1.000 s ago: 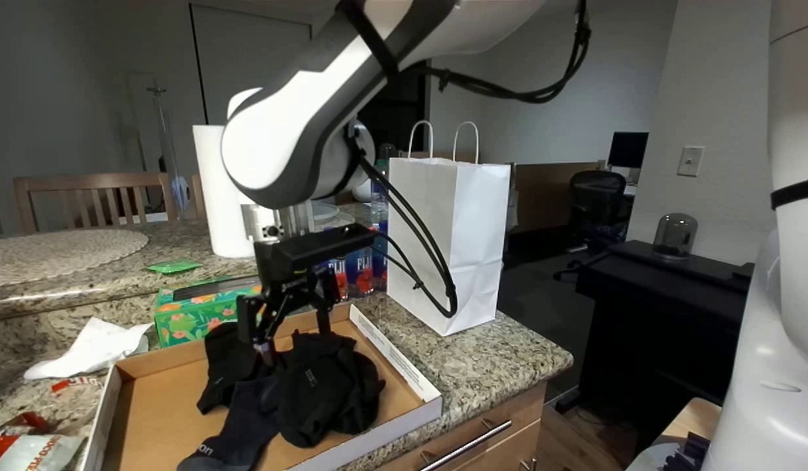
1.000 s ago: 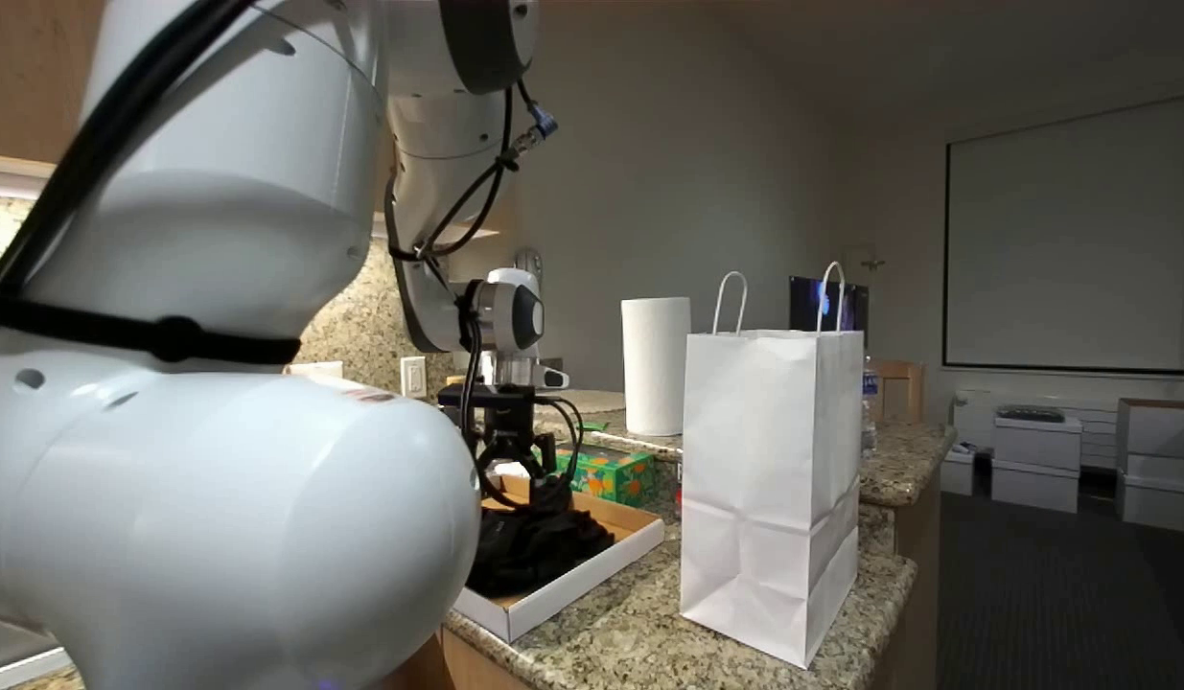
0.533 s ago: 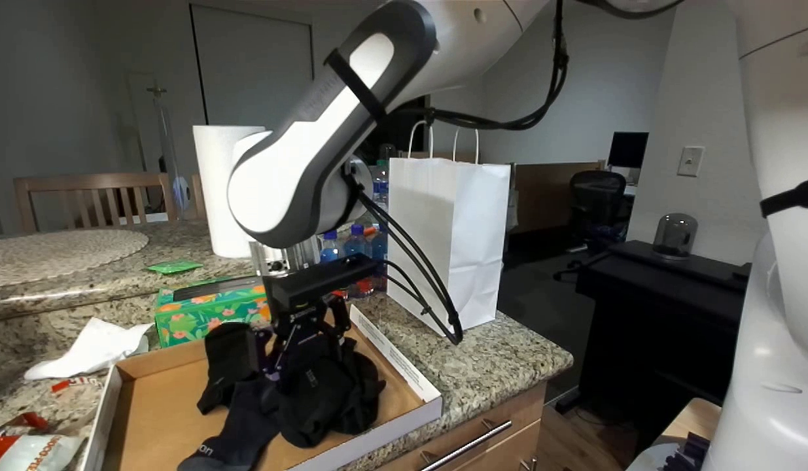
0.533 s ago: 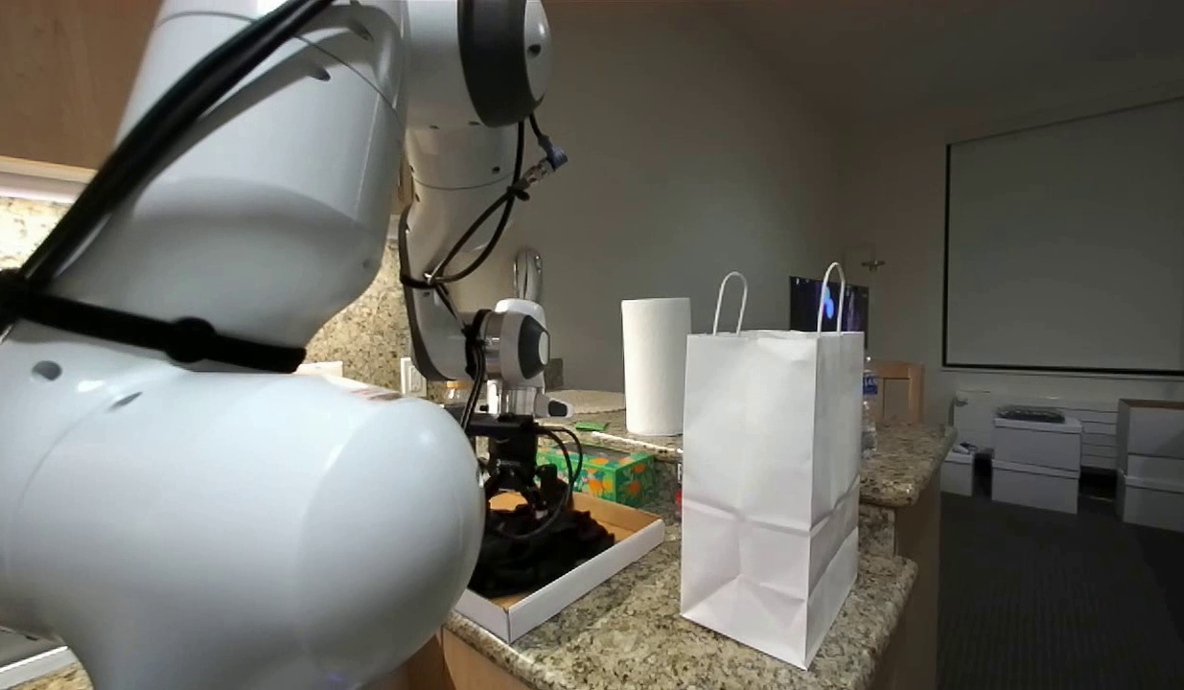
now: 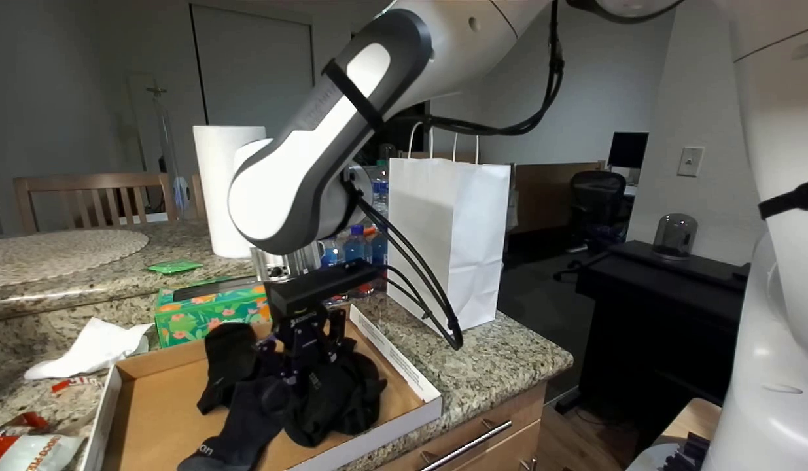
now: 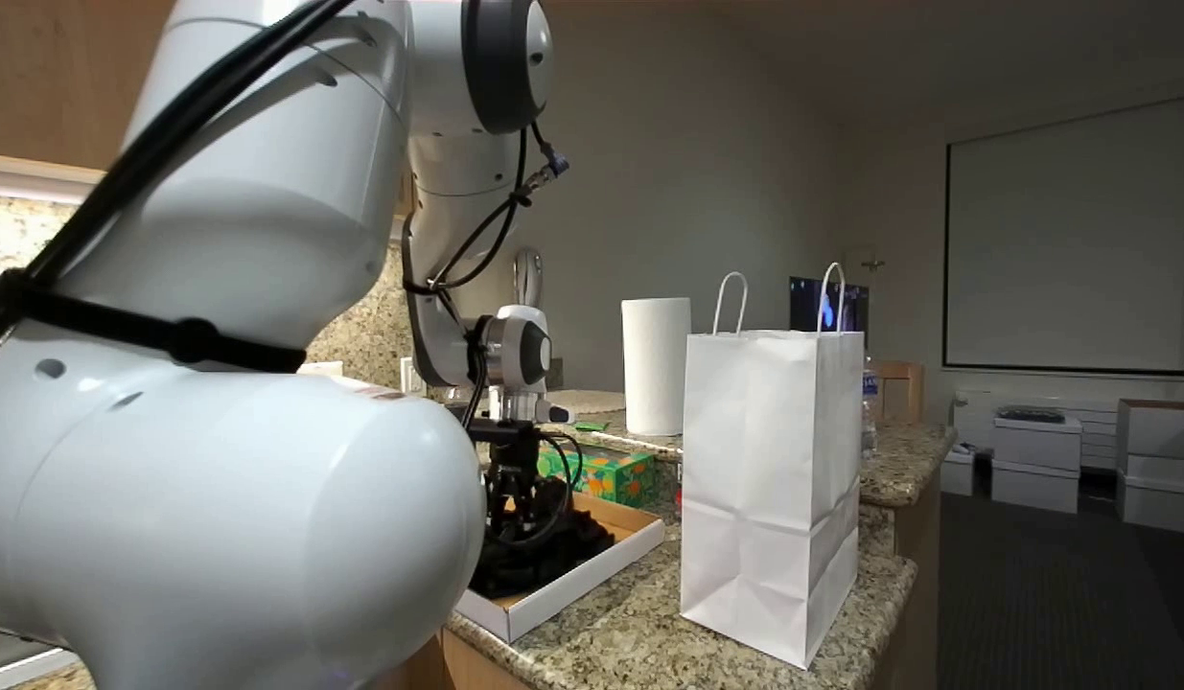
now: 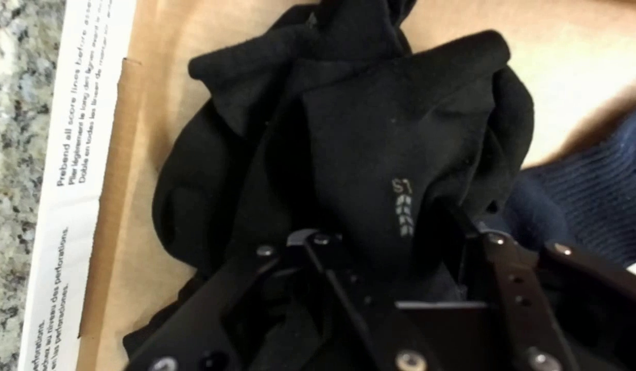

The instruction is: Place the black socks inside the white bag

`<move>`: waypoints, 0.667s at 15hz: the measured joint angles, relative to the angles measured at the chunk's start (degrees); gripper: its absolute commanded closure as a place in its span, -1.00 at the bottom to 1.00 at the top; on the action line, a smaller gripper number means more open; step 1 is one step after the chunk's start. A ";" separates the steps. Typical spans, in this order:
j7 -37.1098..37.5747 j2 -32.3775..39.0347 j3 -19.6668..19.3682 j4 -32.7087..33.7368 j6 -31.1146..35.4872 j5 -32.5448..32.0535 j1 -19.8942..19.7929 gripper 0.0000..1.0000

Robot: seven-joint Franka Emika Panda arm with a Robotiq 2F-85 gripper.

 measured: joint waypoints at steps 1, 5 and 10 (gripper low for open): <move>0.39 -0.04 0.00 0.10 -0.07 0.00 0.25 0.77; 1.47 -0.48 -0.02 0.17 -0.93 0.00 0.90 1.00; 1.48 -1.03 0.26 1.64 -6.28 0.02 1.39 0.94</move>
